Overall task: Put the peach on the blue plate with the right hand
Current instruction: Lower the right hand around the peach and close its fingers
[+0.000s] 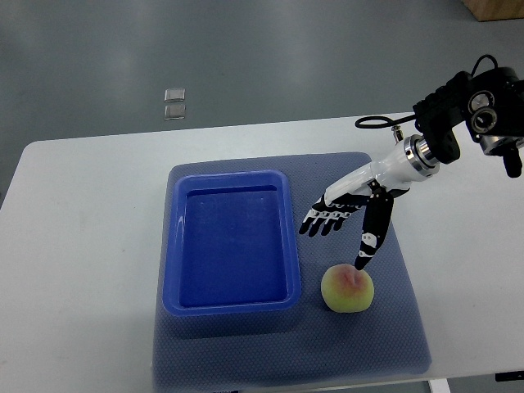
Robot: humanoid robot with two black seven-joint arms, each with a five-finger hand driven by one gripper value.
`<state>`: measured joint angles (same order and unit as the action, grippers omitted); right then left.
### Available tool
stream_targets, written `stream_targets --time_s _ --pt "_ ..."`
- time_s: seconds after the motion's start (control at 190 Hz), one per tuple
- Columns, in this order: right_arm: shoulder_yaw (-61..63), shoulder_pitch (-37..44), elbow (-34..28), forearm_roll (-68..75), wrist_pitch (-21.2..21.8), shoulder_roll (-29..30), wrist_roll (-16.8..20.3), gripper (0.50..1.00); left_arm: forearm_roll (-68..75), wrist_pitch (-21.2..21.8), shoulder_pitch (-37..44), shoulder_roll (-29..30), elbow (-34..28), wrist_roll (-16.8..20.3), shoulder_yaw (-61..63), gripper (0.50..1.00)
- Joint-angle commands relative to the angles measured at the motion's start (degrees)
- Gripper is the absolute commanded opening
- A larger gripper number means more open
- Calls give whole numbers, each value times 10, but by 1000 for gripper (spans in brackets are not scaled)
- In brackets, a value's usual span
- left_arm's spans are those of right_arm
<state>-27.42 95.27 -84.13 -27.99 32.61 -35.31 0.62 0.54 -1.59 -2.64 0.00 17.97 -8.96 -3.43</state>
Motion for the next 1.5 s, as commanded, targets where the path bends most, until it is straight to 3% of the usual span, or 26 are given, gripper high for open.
stream_targets --time_s 0.0,0.1,0.105,0.137,0.221,0.752,0.894,0.899,0.926,1.083,1.089,1.099,1.131,1.183,1.188,1.22,1.262,1.315,1.32,1.493 --pt "0 -27 -1 -4 -28 -1 0 930 0 0 0 0 0 0 0 1000" --pt "0 -43 -1 -12 -40 -1 0 930 0 0 0 0 0 0 -1 1000" --pt "1 -56 -1 -25 -59 -2 0 930 0 0 0 0 0 0 -1 1000" --pt "1 -64 -1 -34 -77 -2 0 930 0 0 0 0 0 0 -1 1000" --pt "1 -75 -1 -55 -107 -3 0 930 0 0 0 0 0 0 -1 1000" --pt "8 -138 -14 -61 -114 -20 2 930 -1 0 0 0 -1 0 0 1000" --pt "19 -170 -14 -87 -134 -20 1 930 -1 0 0 0 -1 0 0 1000" --pt "29 -183 -14 -100 -154 -21 0 928 -1 0 0 0 -1 0 -1 1000" --pt "32 -190 -14 -107 -158 -23 -1 926 -1 0 0 0 -1 0 0 1000" --pt "33 -205 -14 -125 -166 -29 -5 901 -1 1 0 0 -2 0 -1 1000" --pt "33 -211 -14 -132 -169 -30 -7 846 -1 1 0 0 -1 0 0 1000" --pt "34 -212 -14 -133 -170 -30 -7 834 -1 0 0 0 -2 0 0 1000" --pt "34 -213 -14 -137 -176 -30 -9 805 -1 1 0 0 -1 0 0 1000" --pt "34 -213 -14 -137 -176 -30 -9 805 -1 1 0 0 -1 0 0 1000" --pt "34 -215 -14 -142 -184 -29 -14 686 -1 1 0 0 -1 0 0 1000" --pt "34 -215 -14 -146 -185 -29 -16 607 -1 1 0 0 -1 0 0 1000" --pt "34 -215 -14 -153 -185 -29 -17 556 -1 1 0 0 -1 0 0 1000" --pt "34 -215 -14 -153 -185 -29 -17 556 -1 1 0 0 -1 0 0 1000" --pt "35 -216 -14 -157 -185 -30 -18 500 -1 1 0 0 -2 0 0 1000" --pt "71 -205 -16 -152 -174 -51 -17 500 -1 1 0 0 -2 0 0 1000"
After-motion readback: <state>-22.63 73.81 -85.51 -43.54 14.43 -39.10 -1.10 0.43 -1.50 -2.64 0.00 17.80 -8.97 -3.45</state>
